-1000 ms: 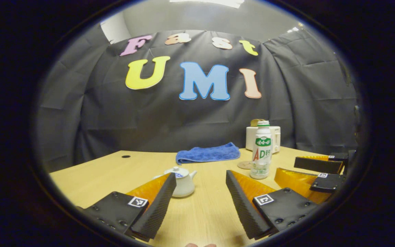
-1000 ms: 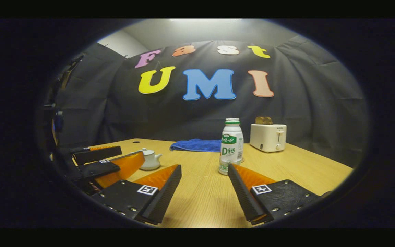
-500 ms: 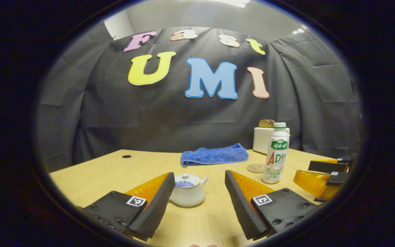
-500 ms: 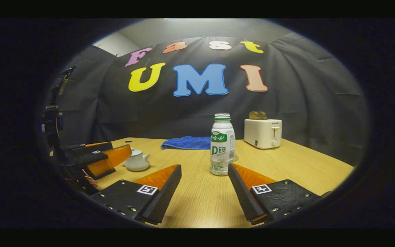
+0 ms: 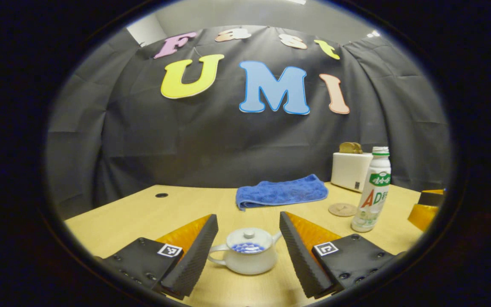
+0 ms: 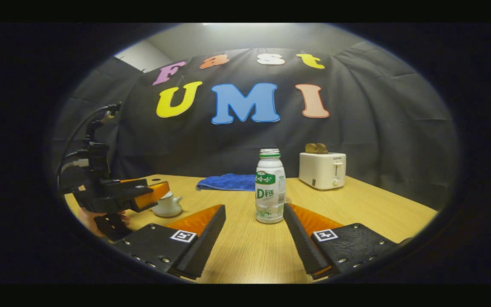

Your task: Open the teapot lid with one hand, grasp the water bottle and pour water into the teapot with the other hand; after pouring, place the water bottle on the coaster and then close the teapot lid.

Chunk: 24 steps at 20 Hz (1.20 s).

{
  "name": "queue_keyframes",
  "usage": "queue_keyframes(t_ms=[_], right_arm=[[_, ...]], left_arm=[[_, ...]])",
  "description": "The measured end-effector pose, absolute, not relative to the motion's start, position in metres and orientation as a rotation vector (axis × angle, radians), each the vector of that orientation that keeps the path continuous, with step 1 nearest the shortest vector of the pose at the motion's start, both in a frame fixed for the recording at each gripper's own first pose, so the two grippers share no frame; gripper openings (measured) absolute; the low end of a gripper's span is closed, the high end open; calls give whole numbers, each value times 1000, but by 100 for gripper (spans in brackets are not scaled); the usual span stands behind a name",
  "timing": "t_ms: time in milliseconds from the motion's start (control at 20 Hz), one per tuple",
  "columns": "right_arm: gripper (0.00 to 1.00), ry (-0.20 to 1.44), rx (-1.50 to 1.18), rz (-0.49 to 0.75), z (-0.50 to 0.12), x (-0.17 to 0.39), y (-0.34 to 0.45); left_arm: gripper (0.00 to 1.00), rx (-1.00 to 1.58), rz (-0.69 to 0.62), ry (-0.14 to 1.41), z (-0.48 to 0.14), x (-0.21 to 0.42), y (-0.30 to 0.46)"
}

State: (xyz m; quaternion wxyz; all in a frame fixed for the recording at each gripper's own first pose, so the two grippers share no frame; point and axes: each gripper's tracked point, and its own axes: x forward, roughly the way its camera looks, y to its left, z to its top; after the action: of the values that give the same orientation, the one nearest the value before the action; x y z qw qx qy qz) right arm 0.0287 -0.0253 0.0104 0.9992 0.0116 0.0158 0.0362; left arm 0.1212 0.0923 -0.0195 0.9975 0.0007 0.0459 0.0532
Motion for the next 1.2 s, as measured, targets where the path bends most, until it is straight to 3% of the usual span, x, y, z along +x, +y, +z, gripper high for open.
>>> queue_keyframes(t_ms=[100, 200, 250, 300, 400, 550, 800, 900, 1200], right_arm=[[84, 27, 22, 69, 13, 29, -28], [85, 25, 24, 69, 14, 30, -28], [85, 26, 24, 70, 14, 30, -29], [85, 25, 24, 69, 14, 29, -30], [85, 22, 25, 65, 15, 29, -32], [85, 24, 25, 74, 16, 32, -33], [84, 33, 10, 74, 13, 45, -40], [84, 28, 7, 71, 14, 51, -43], [84, 24, -11, 12, 20, 83, -49]], left_arm=[[94, 2, 93, 128, -26, 129, 93], [94, 2, 93, 115, -25, 133, 95], [82, -1, 93, 117, -24, 136, 95], [89, -7, 92, 122, -27, 136, 96], [72, -1, 80, 126, -27, 138, 94], [24, 11, 49, 130, -28, 145, 88], [13, 17, 52, 95, -16, 140, 90], [17, 18, 56, 33, 11, 125, 90], [13, -59, 21, -79, 53, 45, 83]])
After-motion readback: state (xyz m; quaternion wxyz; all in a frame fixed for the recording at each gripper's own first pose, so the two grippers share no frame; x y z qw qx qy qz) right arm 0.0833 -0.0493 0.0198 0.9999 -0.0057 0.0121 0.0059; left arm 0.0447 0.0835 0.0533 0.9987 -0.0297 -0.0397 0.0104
